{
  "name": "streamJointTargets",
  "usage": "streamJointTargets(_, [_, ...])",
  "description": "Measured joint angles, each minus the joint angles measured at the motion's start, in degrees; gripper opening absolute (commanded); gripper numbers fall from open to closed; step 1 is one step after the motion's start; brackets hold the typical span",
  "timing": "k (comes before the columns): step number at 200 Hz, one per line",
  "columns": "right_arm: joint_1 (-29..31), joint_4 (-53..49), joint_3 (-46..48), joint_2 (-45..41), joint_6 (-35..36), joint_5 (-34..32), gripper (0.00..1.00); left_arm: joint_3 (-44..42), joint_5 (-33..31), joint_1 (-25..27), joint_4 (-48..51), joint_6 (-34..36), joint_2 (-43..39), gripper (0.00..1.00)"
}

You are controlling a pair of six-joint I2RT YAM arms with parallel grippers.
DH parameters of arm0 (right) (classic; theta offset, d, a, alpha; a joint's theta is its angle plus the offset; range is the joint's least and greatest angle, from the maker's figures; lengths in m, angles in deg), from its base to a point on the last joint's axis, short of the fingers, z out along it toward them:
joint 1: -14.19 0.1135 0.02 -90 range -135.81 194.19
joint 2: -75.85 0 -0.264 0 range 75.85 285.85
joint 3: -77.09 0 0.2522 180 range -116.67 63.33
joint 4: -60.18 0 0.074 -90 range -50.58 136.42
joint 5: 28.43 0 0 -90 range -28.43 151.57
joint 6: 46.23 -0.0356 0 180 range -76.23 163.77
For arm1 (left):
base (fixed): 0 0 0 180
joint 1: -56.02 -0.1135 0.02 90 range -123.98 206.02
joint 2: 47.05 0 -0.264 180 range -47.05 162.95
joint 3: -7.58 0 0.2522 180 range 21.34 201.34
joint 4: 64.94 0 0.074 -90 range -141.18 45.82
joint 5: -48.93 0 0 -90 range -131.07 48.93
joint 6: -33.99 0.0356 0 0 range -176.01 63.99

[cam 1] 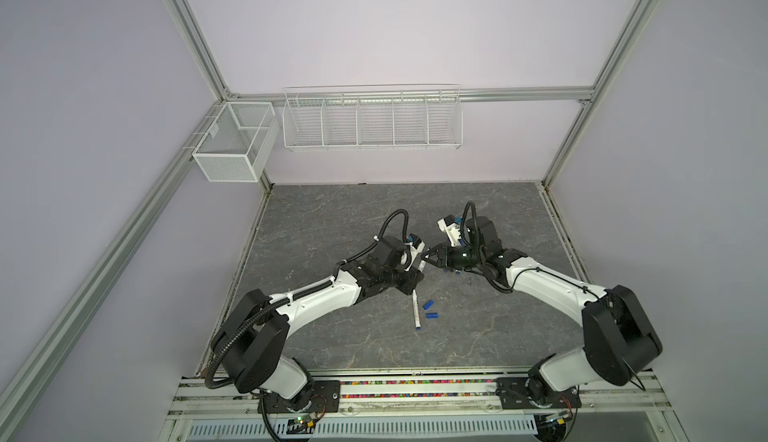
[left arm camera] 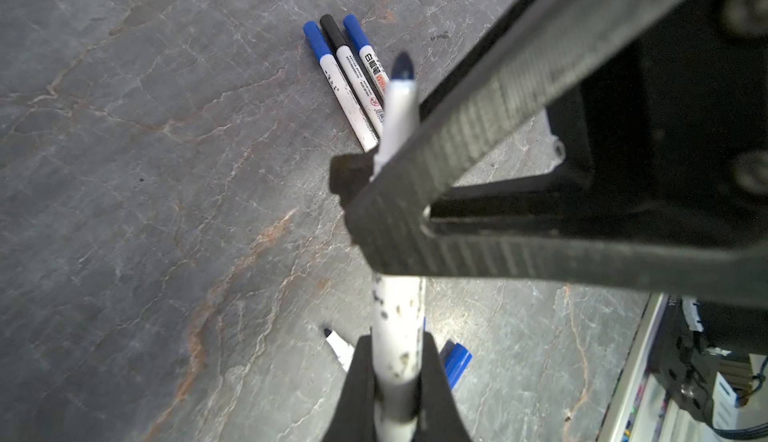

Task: Insert the pens into the pen caps

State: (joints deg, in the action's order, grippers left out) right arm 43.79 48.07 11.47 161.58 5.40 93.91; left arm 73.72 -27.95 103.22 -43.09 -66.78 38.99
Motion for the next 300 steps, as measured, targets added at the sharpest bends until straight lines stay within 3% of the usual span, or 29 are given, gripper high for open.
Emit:
streamJointTargets(25, [0.1, -3.8, 0.1, -1.0, 2.5, -0.3, 0.50, -0.8, -4.4, 0.0, -0.1, -1.0, -1.6, 0.00])
streamJointTargets(58, [2.3, -13.7, 0.1, -3.0, 7.8, -5.2, 0.52, -1.2, -11.9, -0.7, -0.1, -2.6, -2.7, 0.00])
streamJointTargets(92, [8.0, -22.4, 1.4, -3.0, 12.5, -11.3, 0.51, -1.3, -15.7, -1.8, 0.4, -3.8, -2.7, 0.00])
streamJointTargets(165, [20.4, -34.2, -1.6, 4.2, 19.9, -25.4, 0.50, -1.3, -16.3, -1.8, 0.4, -4.2, -2.7, 0.00])
streamJointTargets(221, [21.6, -36.9, -5.5, 8.8, 23.5, -32.6, 0.50, -1.3, -16.3, -1.8, 1.0, -4.2, -2.7, 0.00])
streamJointTargets(300, [22.1, -37.4, -7.5, 12.2, 26.2, -33.8, 0.47, -1.3, -15.5, -1.8, 1.3, -4.6, -2.2, 0.00])
